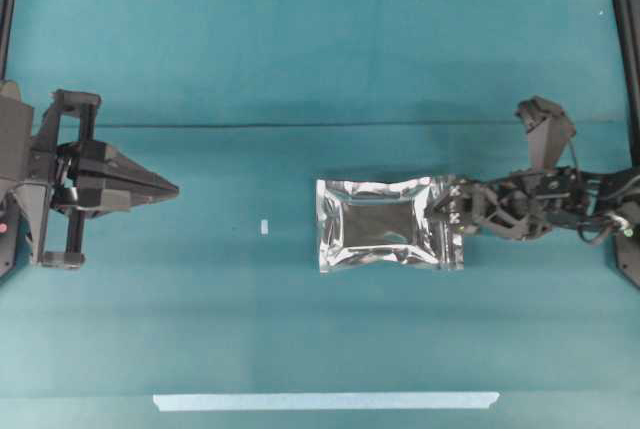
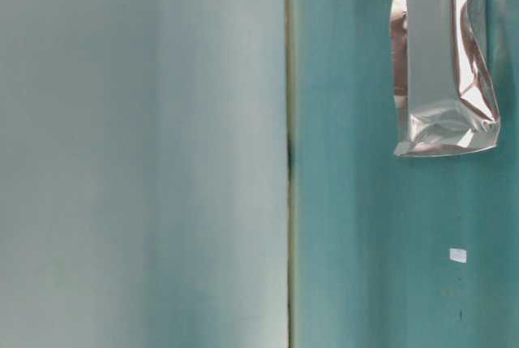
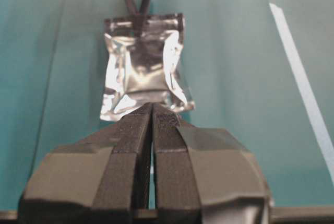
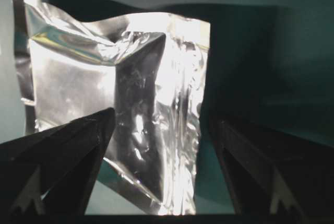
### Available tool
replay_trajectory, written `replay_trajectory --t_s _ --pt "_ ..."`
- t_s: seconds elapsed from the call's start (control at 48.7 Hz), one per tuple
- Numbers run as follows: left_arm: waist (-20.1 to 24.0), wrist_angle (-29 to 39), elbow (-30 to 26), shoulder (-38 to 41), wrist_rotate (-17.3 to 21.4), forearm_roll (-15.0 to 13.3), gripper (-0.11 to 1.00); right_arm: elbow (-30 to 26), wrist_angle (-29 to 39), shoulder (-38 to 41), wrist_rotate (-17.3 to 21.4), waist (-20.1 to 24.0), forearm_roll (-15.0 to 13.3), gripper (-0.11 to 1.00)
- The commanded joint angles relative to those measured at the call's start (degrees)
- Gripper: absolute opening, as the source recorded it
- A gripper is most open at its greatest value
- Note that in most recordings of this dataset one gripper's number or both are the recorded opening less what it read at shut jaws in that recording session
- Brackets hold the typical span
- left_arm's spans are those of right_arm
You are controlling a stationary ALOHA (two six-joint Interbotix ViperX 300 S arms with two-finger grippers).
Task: Hand over the silver zip bag and make it stand upright.
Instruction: 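Close the right gripper on the bag's right edge, then lift the bag with the right gripper and swing it upright toward center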
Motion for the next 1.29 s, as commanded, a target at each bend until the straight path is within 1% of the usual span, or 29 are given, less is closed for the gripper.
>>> replay_trajectory --t_s 0.0,0.164,0.287,0.411,0.452,0.513,0.616,0.718,0.759,0.8,0.944,1.067,1.17,1.273 --pt "0.0 -0.2 -1.1 -0.1 -0.2 0.1 -0.01 -0.9 -0.3 1.1 0.5 0.7 0.1 0.91" --pt "0.0 -0.2 -1.0 0.0 -0.3 0.0 -0.01 -1.0 -0.3 1.4 1.7 1.8 0.1 0.9" --pt "0.0 -0.3 -1.0 0.0 -0.4 0.1 -0.01 -1.1 -0.3 1.8 1.8 2.3 0.1 0.89" --pt "0.0 -0.3 -1.0 0.0 -1.5 0.1 -0.01 -1.0 -0.4 1.9 1.6 2.5 0.1 0.84" --pt "0.0 -0.3 -0.9 0.0 -1.9 0.0 -0.01 -0.9 -0.4 2.1 1.6 2.5 0.1 0.78" --pt "-0.1 -0.3 -0.8 0.0 -2.4 0.1 -0.01 -0.9 -0.4 2.4 1.6 2.4 0.1 0.66" --pt "0.0 -0.4 -0.8 0.0 -2.6 0.0 -0.01 -0.7 -0.3 2.7 1.7 2.2 0.1 0.37" --pt "-0.2 -0.8 -0.8 0.0 -3.5 0.1 -0.01 -0.6 -0.3 2.9 1.7 1.8 0.4 0.12" --pt "-0.1 -1.1 -0.8 -0.1 -4.2 0.1 -0.01 -0.6 -0.6 2.9 1.7 1.6 0.4 0.05" --pt "0.0 -1.1 -0.8 -0.1 -4.8 0.0 -0.01 -0.6 -0.6 2.9 1.7 1.4 0.4 0.01" --pt "0.3 -1.1 -0.2 -0.2 -6.1 0.0 -0.01 -1.0 -0.7 2.8 1.1 1.2 0.4 0.01" --pt "0.1 -1.1 -0.1 -0.2 -7.6 0.1 -0.01 -1.8 -0.3 2.0 0.3 1.2 -0.2 0.01" --pt "0.3 -1.1 0.1 -0.4 -8.7 0.1 -0.01 -3.3 0.6 0.9 -2.8 1.2 -0.4 0.01" --pt "0.3 -1.0 0.1 -0.4 -9.3 0.0 -0.01 -5.0 4.9 -0.4 -6.4 0.7 -0.4 0.01"
